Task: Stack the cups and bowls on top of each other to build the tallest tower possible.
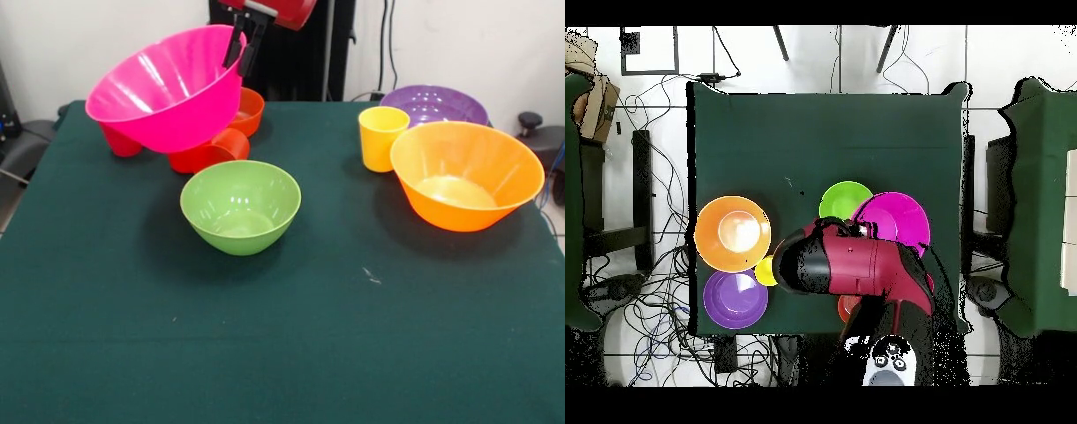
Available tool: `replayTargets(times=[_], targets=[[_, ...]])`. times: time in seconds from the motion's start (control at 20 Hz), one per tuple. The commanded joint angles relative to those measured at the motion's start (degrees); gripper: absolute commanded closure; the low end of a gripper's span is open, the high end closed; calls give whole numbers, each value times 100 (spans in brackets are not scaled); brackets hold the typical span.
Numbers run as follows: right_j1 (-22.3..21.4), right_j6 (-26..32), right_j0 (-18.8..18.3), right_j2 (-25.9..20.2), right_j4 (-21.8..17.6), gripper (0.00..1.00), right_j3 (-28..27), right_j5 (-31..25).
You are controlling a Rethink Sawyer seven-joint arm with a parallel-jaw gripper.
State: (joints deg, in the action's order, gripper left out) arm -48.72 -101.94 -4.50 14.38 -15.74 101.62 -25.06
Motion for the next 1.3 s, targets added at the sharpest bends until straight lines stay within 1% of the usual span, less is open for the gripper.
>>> replayTargets(times=[0.05, 0.5, 0.7, 1.1, 1.3], targets=[[294, -945, 119, -300, 190, 100, -315, 146], [439, -967, 217, -257, 294, 100, -475, 161], [477, -960, 225, -255, 343, 100, -417, 267], [673, -915, 176, -329, 389, 100, -521, 427], [687, -1029, 275, -260, 413, 100, -464, 499]])
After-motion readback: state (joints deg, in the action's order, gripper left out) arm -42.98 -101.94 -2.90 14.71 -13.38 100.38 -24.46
